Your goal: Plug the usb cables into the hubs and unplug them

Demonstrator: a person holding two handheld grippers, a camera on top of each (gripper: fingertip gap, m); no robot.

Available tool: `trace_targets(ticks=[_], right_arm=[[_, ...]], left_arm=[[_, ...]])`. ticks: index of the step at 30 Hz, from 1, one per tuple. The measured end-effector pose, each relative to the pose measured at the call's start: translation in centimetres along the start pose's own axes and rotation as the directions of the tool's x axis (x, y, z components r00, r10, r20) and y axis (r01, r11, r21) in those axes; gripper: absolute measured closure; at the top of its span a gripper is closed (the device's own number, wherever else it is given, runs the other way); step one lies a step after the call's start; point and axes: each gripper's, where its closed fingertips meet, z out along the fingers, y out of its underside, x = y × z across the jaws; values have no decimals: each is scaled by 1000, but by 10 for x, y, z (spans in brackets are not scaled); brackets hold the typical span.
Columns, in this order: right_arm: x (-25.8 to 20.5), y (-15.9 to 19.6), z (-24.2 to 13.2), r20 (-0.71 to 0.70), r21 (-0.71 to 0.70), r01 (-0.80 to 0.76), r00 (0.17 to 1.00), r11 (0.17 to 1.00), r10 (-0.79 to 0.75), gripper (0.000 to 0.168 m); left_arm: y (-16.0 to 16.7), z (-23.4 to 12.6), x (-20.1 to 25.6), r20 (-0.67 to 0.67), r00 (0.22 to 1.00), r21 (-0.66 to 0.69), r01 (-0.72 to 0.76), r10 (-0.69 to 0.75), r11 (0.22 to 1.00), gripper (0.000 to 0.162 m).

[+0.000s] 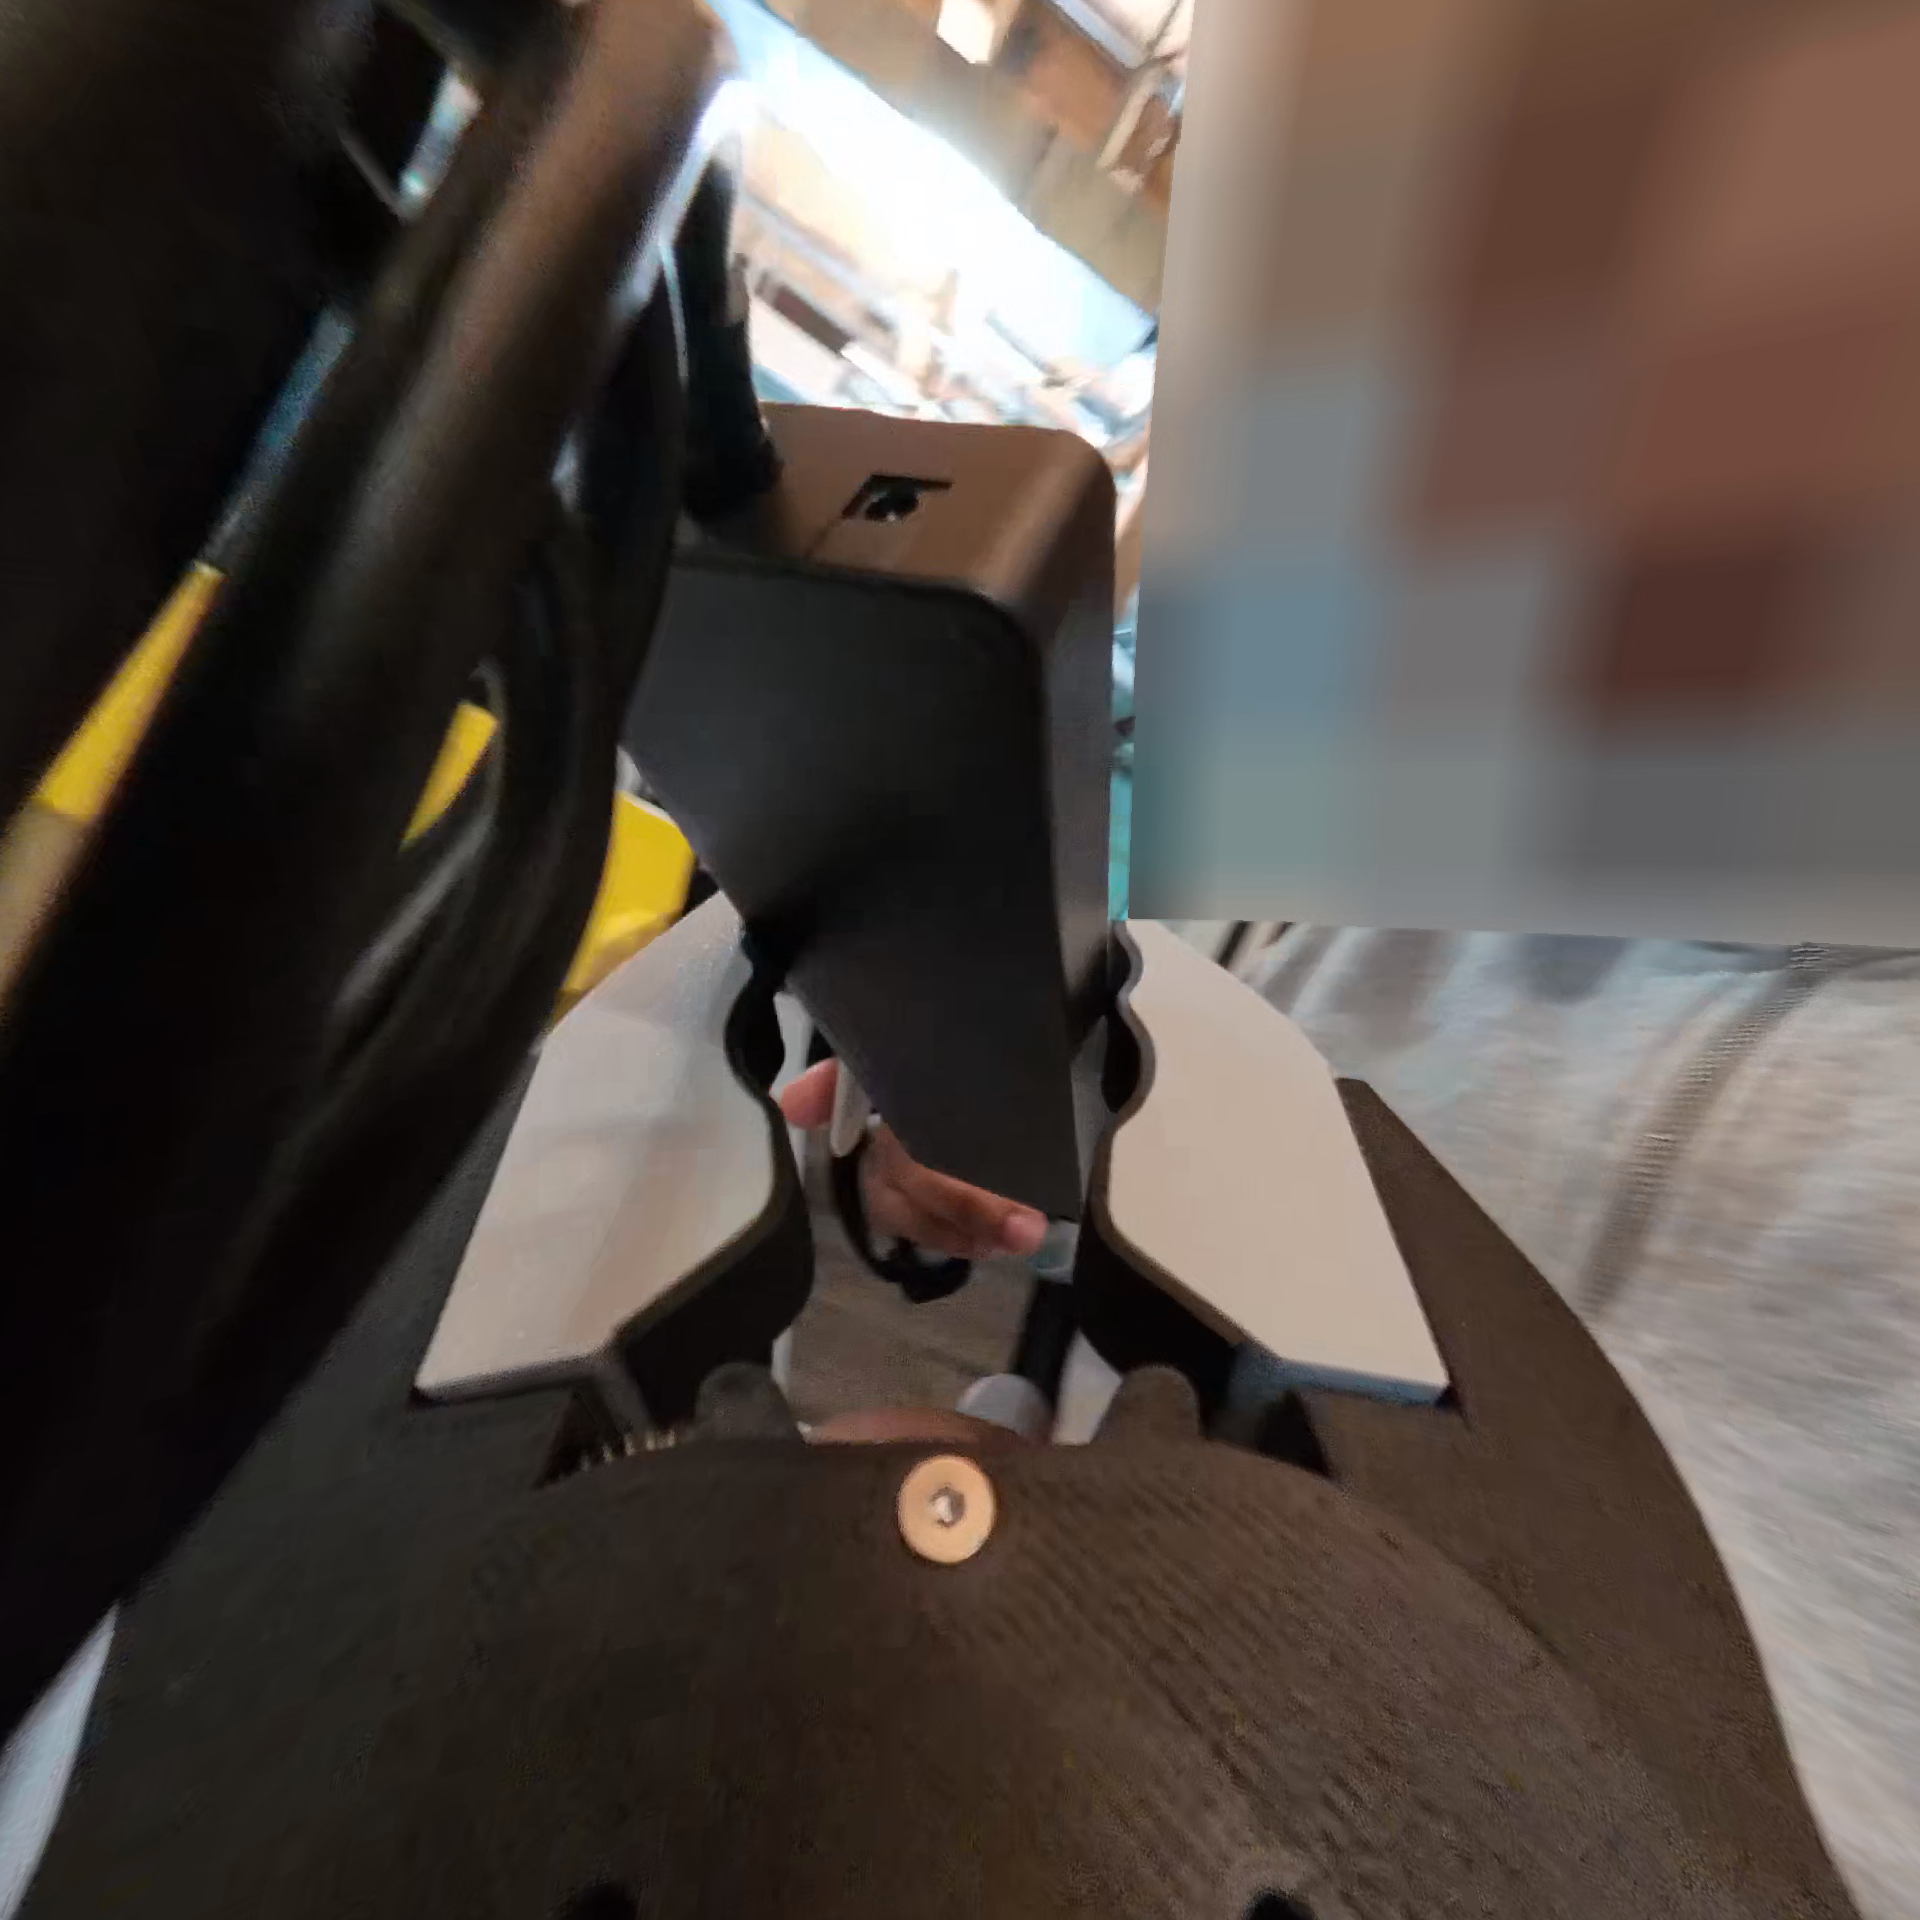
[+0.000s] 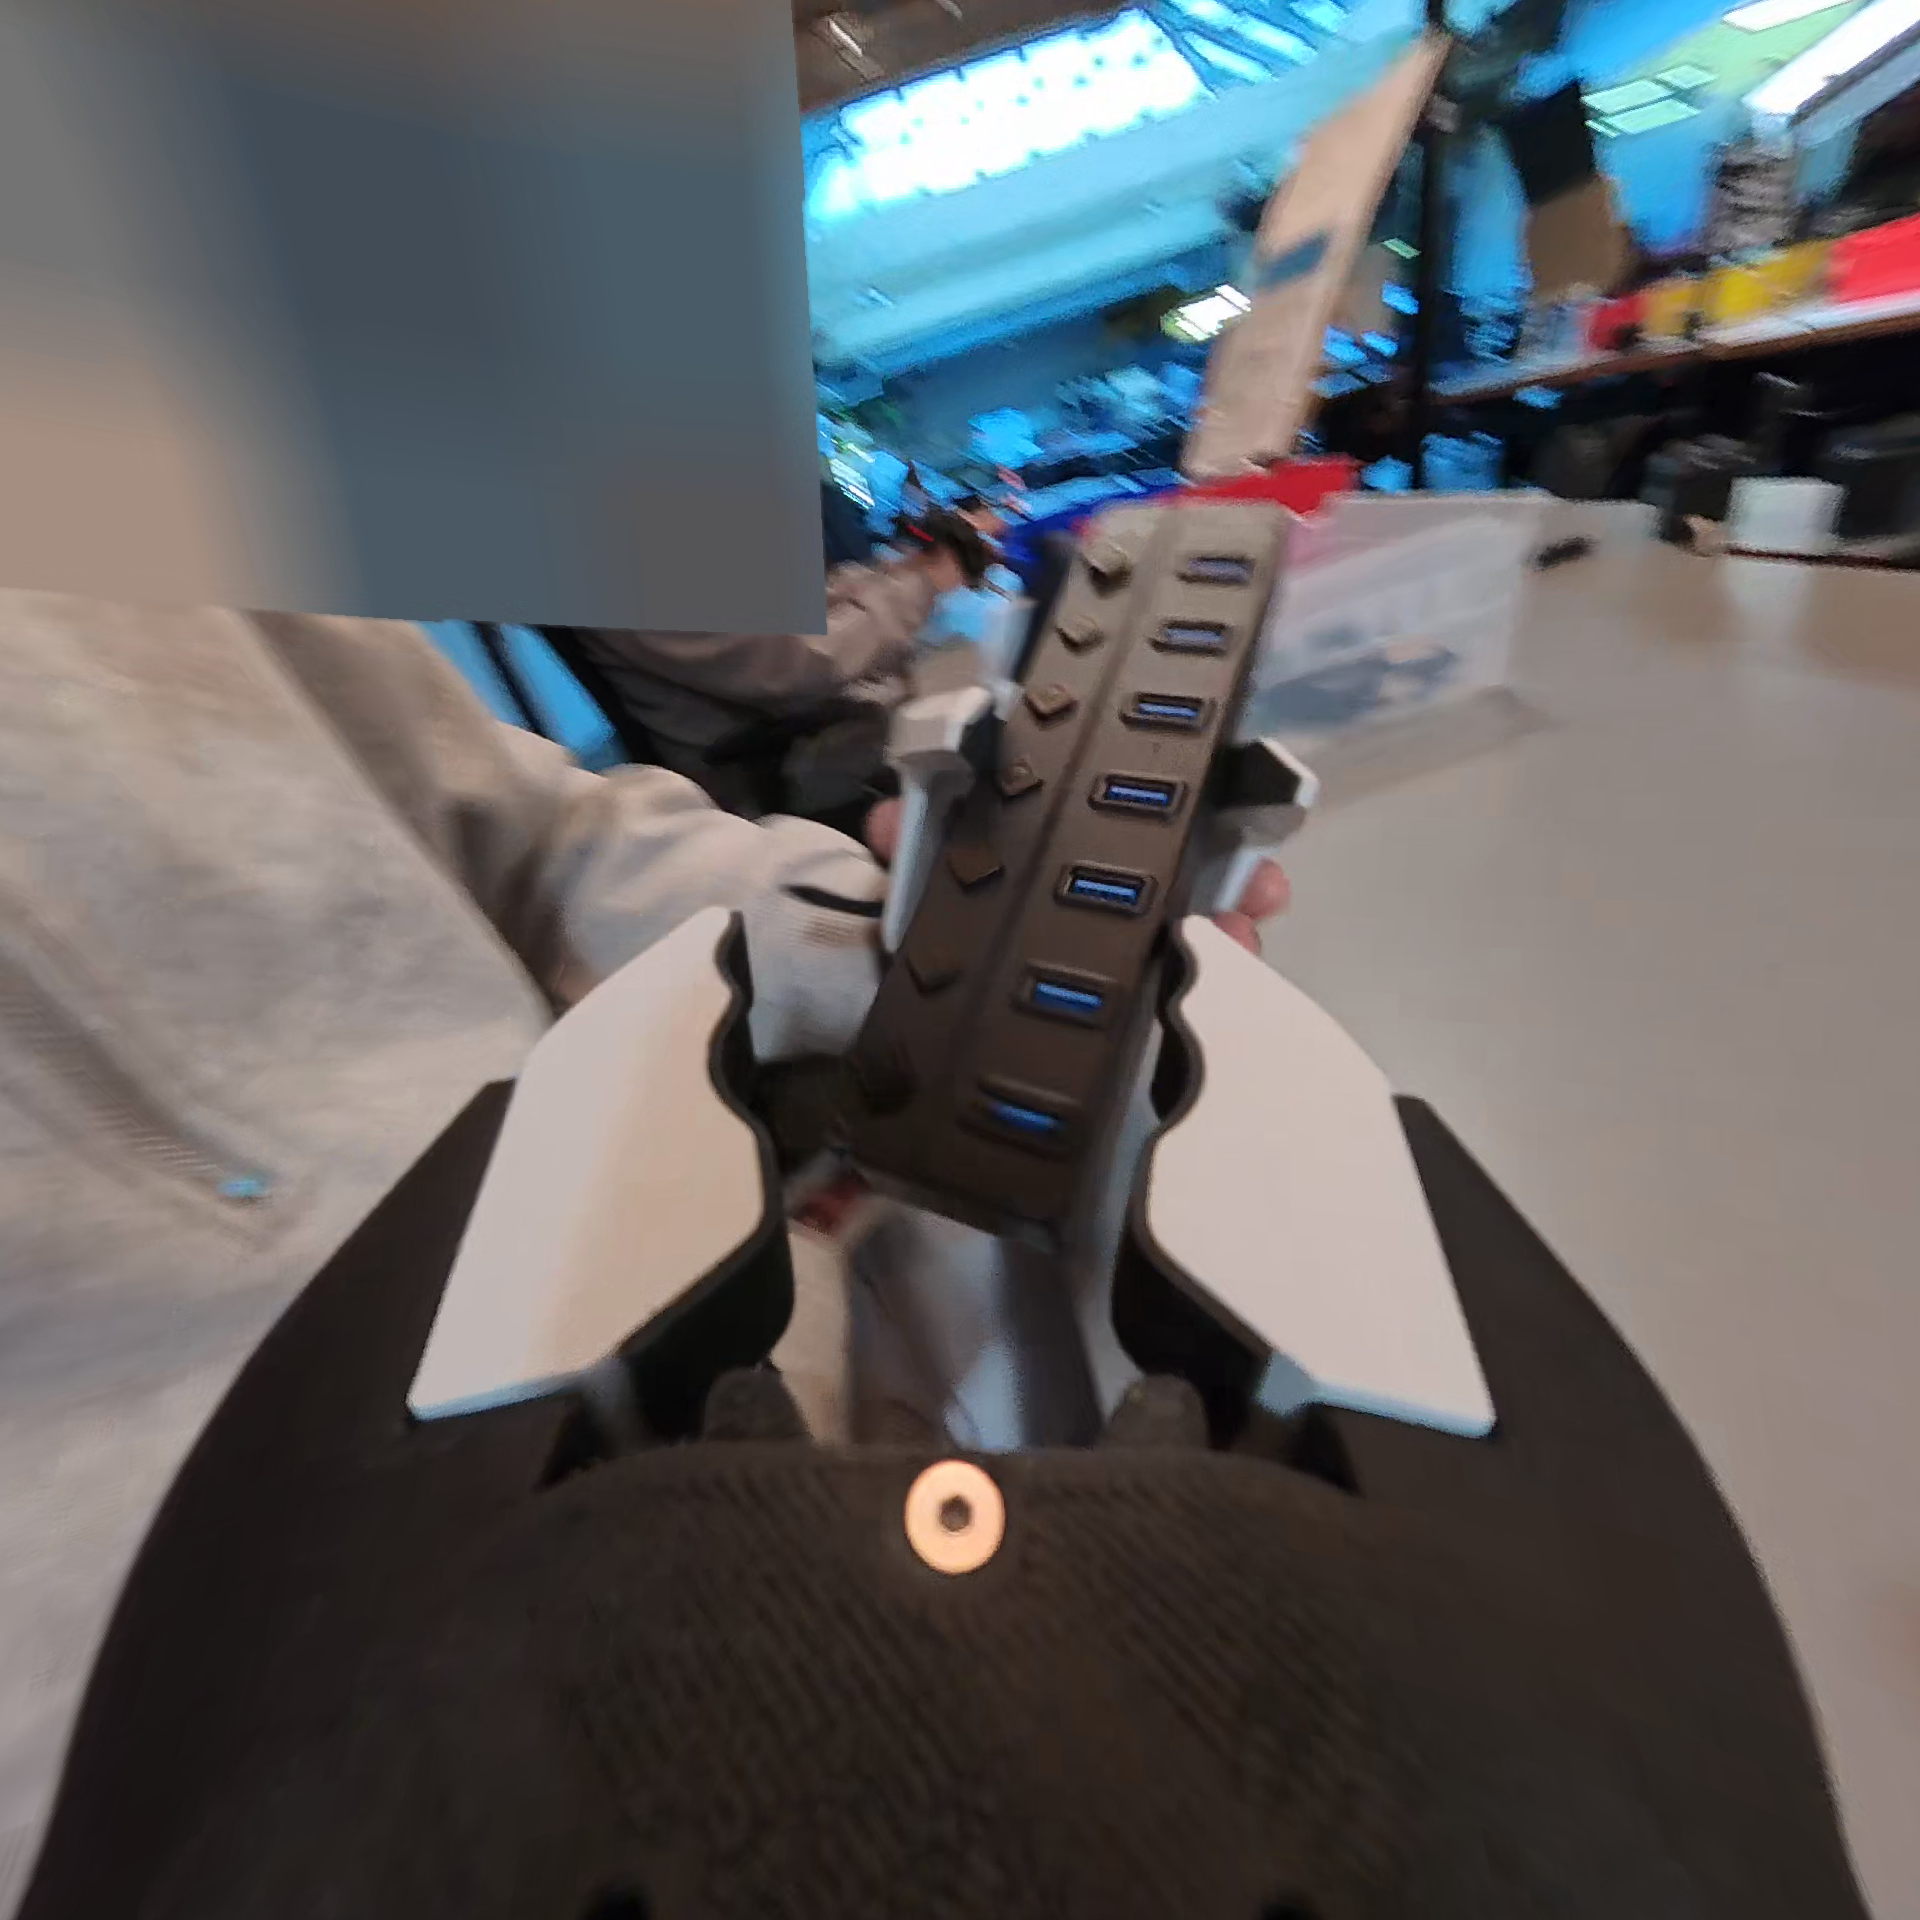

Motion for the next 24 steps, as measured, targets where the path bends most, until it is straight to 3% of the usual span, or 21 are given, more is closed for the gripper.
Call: trace_targets(ticks=[5, 8, 10, 13, 18, 21, 24], right_arm=[[29, 21, -3, -165, -122, 15, 986, 992, -35, 89], [32, 38, -2, -176, -218, 9, 983, 976, -48, 95], [35, 42, -4, -193, -250, -16, 981, 968, -34, 109], [36, 50, -5, -194, -299, -44, 981, 953, -16, 110], [31, 36, -6, -109, -175, -258, 964, 950, 242, 110], [34, 25, -10, -32, -84, -412, 911, 908, 410, 110], [38, 22, -13, -12, -50, -460, 888, 887, 460, 110]], left_arm=[[13, 7, -26, 251, 964, -44, -76, 85, 996, 100], [24, 12, -25, 265, 961, -89, -53, 75, 995, 99], [26, 12, -28, 282, 958, -97, -26, 53, 995, 100], [27, 10, -31, 284, 959, -92, 13, 14, 996, 101], [19, 10, -22, 216, 976, -63, 24, -10, 998, 77], [14, 7, -25, 230, 973, -43, 15, -4, 999, 75], [13, 7, -27, 238, 971, -21, 45, -38, 999, 75]])
